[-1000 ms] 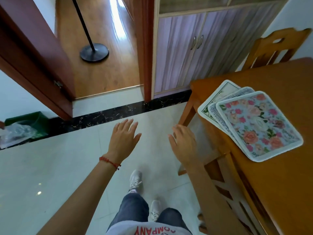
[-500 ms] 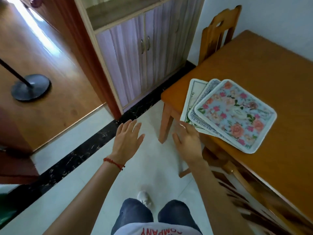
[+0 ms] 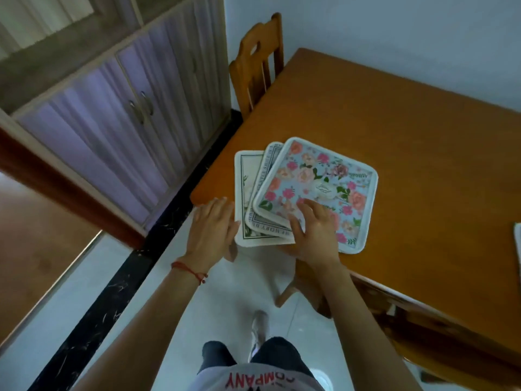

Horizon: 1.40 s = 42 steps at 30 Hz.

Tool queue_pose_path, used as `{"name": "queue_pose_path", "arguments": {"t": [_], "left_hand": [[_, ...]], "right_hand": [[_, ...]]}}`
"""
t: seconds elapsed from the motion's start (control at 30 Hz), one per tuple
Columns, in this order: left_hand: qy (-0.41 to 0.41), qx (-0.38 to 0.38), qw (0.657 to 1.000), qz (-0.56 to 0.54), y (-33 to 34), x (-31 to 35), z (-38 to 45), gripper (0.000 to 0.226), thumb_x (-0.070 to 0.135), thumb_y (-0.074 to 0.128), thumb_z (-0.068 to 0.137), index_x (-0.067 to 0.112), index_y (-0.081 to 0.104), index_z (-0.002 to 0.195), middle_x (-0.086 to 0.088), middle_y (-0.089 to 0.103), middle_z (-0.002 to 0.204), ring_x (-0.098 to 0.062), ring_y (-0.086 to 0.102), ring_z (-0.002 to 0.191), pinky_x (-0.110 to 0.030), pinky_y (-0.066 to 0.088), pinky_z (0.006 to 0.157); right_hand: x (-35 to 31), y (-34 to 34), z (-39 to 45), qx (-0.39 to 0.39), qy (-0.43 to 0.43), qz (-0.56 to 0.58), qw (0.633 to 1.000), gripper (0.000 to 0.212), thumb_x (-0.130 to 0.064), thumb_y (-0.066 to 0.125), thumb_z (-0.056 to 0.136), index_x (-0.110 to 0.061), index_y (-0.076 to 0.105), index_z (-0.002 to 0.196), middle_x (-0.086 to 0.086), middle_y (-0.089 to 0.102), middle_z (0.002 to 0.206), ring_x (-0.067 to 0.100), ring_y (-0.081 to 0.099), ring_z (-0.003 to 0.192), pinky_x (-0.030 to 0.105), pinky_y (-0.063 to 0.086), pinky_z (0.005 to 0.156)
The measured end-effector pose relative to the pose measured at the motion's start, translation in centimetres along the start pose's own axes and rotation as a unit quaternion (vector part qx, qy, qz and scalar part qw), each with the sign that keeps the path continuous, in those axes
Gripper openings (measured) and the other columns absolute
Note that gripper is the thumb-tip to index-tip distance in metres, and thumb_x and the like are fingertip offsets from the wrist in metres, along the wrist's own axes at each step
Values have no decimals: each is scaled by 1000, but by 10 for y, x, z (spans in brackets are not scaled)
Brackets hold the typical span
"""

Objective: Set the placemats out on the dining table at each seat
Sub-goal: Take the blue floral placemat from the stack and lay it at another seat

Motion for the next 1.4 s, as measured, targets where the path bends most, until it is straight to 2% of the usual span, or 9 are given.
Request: {"name": "queue_pose_path", "arguments": {"t": [0.13,0.3,0.5,0.67,0.9,1.0,1.23,1.33,1.4], "left_hand": [[22,-18,999,-20,9,19,40,55,40,32,86,1,57,115,-21,61,116,-39,56,108,-51,46,90],[58,-54,997,-12,20,42,77,55,39,31,84,1,58,114,-22,61,116,-38,57,108,-47,47,89],[96,-67,993,-35,37,52,124,42,22,60,84,-2,54,118,-22,58,120,-38,53,114,-47,42,97],[102,-112,986,-65,54,52,161,44,21,55,88,-2,49,125,-20,56,124,-36,50,117,-46,42,100],[23,-144,973,-179,72,48,188,39,20,52,91,3,50,126,-15,53,128,-31,44,121,-39,38,100],[-19,-152,962,-225,79,45,193,33,23,52,90,6,54,119,-13,57,121,-30,49,116,-41,43,94],[-101,-116,959,-239,84,50,199,30,12,59,86,0,57,114,-20,58,111,-33,53,105,-32,39,83],[-132,-104,955,-243,87,47,202,34,16,62,85,4,58,116,-19,60,107,-33,56,100,-39,47,85],[-145,-101,954,-244,89,45,205,32,23,62,85,7,61,113,-18,63,102,-32,59,95,-42,51,80]], "right_hand": [[36,-15,16,22,47,0,999,42,-29,47,87,-3,57,118,19,57,124,36,50,117,48,42,97],[69,-22,30,9,78,-25,997,41,-27,47,89,-4,55,122,17,54,127,34,48,121,45,39,99],[95,-18,47,13,130,-35,991,42,-28,45,87,-5,55,121,16,56,126,34,51,117,46,42,96],[114,-9,61,16,199,-33,979,38,-23,54,90,-7,53,124,15,54,128,34,48,120,45,40,97],[133,-10,68,25,280,-14,960,37,-23,55,89,-10,54,124,14,55,127,33,49,114,44,43,92],[142,-10,70,12,308,-11,951,40,-27,54,90,-8,51,126,13,52,130,30,45,119,40,40,95],[163,-6,74,2,342,12,940,42,-23,55,90,-9,48,128,13,50,130,28,43,119,37,43,90],[170,-5,76,7,361,27,932,43,-20,56,89,-6,47,129,14,49,129,28,42,120,36,42,90],[174,-4,76,23,378,33,925,44,-20,55,90,-5,46,130,14,49,129,28,42,120,35,42,90]]}}
Point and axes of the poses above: each hand's wrist, its own z-axis towards the middle knuckle, its own y-axis out of the palm, x = y × z, the point moved 3 cm from there along z, towards the middle knuckle
